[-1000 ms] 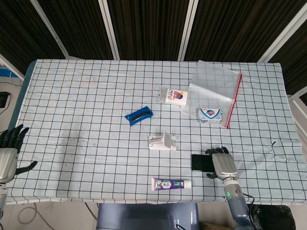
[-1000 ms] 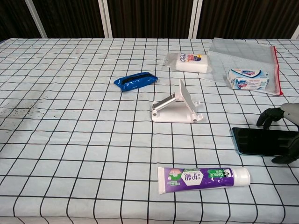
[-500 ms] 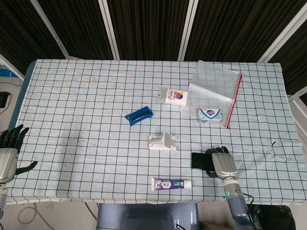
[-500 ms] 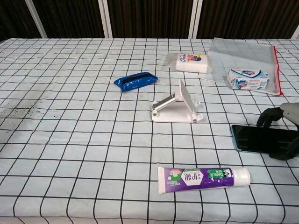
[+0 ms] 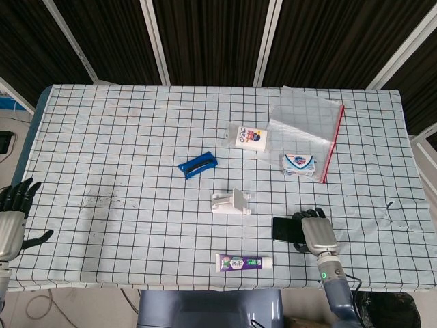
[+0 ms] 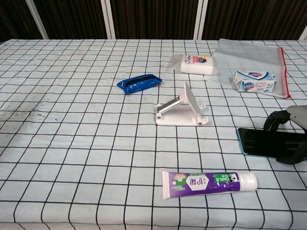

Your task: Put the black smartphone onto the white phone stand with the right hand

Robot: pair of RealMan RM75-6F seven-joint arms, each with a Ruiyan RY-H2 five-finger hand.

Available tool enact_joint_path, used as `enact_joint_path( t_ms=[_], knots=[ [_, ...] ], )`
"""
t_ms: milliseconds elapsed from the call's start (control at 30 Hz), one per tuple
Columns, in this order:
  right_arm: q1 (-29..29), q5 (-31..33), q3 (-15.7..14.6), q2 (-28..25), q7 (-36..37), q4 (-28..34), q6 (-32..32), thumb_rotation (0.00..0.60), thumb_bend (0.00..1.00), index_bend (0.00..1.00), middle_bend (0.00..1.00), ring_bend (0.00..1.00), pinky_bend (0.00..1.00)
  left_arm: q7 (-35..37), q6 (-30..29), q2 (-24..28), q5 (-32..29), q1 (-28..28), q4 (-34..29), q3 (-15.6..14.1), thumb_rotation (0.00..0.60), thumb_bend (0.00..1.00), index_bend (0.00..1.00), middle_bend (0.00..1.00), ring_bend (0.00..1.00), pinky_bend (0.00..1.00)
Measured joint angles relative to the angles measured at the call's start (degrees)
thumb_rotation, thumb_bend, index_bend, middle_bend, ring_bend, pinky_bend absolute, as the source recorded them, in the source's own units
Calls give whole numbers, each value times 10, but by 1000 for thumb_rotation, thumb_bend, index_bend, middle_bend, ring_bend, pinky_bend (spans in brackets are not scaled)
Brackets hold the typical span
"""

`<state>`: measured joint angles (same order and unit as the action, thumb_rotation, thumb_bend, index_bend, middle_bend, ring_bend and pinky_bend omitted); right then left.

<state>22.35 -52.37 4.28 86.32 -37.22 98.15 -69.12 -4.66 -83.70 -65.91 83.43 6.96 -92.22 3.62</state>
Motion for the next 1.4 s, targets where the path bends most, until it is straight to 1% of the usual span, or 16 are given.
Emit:
enact_joint_path(
  t_ms=[67, 200, 300, 533, 700, 800, 1100, 1300, 1400],
  knots=[
    [1, 4, -1, 0, -3, 0, -1, 600, 330, 423, 434, 244, 143, 0, 0, 0, 0, 0, 0, 0, 600, 0, 0, 0, 0, 0],
    [2, 5, -4, 0, -6, -1, -3, 600, 408, 455, 503, 296, 143, 1, 0, 0, 0, 0, 0, 0, 600, 0, 0, 0, 0, 0],
    [2, 3, -7, 0, -6, -1, -4, 600, 439, 458, 519, 302, 143, 1, 0, 1, 0, 0, -1, 0, 600, 0, 0, 0, 0, 0],
    [1, 2, -9, -3, -2, 1, -5, 600, 469, 491, 543, 332, 161, 2, 0, 1, -1, 0, -2, 0, 600, 0, 0, 0, 0, 0],
    [1, -14, -8, -7, 12, 4, -8, 600, 485, 498, 550, 336, 169, 2, -1, 1, -1, -1, -2, 1, 600, 0, 0, 0, 0, 0],
    [0, -27, -6, -10, 26, 7, -10, 600, 487, 505, 556, 343, 183, 3, -1, 1, -2, 0, -3, 1, 600, 0, 0, 0, 0, 0],
    [-6, -72, 0, -21, 71, 21, -24, 600, 497, 505, 555, 343, 183, 3, -1, 1, -2, -1, -3, 1, 600, 0, 0, 0, 0, 0],
    [-13, -100, 12, -27, 129, 30, -34, 600, 497, 505, 556, 343, 184, 3, -2, 1, -2, -1, -3, 2, 600, 0, 0, 0, 0, 0],
    [-16, -108, 22, -31, 165, 33, -35, 600, 497, 505, 556, 343, 200, 4, -2, 1, -3, -1, -3, 2, 600, 0, 0, 0, 0, 0]
  ],
)
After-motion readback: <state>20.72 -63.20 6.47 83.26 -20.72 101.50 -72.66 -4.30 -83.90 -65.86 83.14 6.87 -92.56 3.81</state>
